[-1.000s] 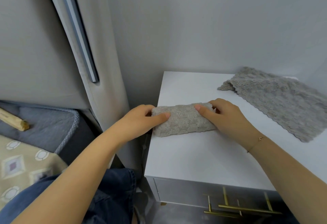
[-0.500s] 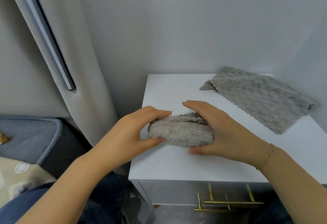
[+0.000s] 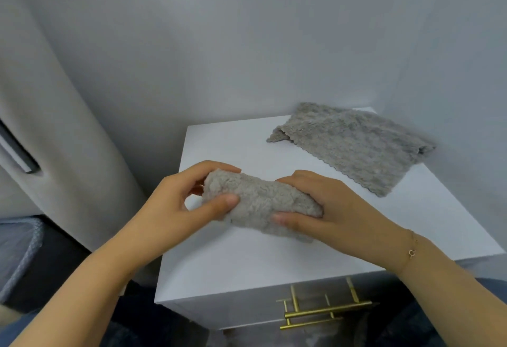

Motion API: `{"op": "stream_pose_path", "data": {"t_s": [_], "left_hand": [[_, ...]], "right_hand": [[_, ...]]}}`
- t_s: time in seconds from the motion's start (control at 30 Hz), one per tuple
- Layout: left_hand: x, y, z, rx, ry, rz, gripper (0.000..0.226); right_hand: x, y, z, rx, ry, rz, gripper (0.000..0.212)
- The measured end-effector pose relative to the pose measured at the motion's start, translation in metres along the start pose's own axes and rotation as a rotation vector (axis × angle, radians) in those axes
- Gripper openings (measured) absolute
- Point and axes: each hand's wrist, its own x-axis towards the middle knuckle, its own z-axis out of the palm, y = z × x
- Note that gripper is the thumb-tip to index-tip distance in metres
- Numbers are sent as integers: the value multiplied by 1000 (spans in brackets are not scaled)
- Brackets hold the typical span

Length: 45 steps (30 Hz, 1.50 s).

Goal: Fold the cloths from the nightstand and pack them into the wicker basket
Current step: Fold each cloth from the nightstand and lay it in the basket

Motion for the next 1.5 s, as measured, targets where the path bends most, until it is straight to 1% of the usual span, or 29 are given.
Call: {"op": "stream_pose_path", "data": {"t_s": [0.13, 0.23, 0.33, 0.4, 0.53, 0.63, 0.7, 0.77, 0.83, 0.9, 1.03, 1.13, 1.2, 1.3, 1.43, 1.5], "left_hand": [[18, 11, 14, -224, 7, -59, 30], [27, 19, 27, -302, -39, -94, 30], [32, 32, 49, -360, -75, -134, 33], [31, 48, 69, -412, -118, -146, 36], [14, 85, 118, -510, -200, -146, 29], [-7, 114, 154, -626, -251, -141, 29], [-25, 140, 182, -695, -291, -146, 29], [-46, 164, 211, -737, -355, -152, 23], [-68, 180, 235, -710, -436, -122, 21], [-90, 188, 256, -625, -501, -67, 18], [-117, 192, 292, -424, -615, 10, 15], [-128, 193, 324, -320, -708, 60, 14], [-138, 196, 348, -257, -786, 94, 14], [-146, 196, 388, -137, -870, 136, 16], [-146, 194, 444, -38, -948, 128, 25], [-145, 192, 470, 23, -989, 152, 29]], "right_hand": [[-27, -12, -4, 331, 114, 223, 31], [-52, -17, -9, 447, 238, 337, 30], [-86, -19, -22, 515, 407, 456, 32], [-116, -24, -32, 565, 551, 536, 30], [-178, -41, -46, 632, 782, 644, 34], [-224, -57, -47, 639, 886, 716, 40], [-260, -71, -46, 653, 915, 766, 40], [-300, -85, -44, 638, 946, 810, 36], [-336, -96, -40, 639, 1002, 848, 35], [-373, -107, -33, 656, 1050, 895, 38], [-436, -118, -19, 715, 1081, 988, 42], [-474, -116, -9, 723, 1153, 1058, 33], [-497, -109, 0, 719, 1200, 1092, 32], [-528, -90, 14, 753, 1307, 1106, 38], [-559, -54, 30, 819, 1435, 1105, 32], [-574, -30, 38, 823, 1520, 1122, 27]]}}
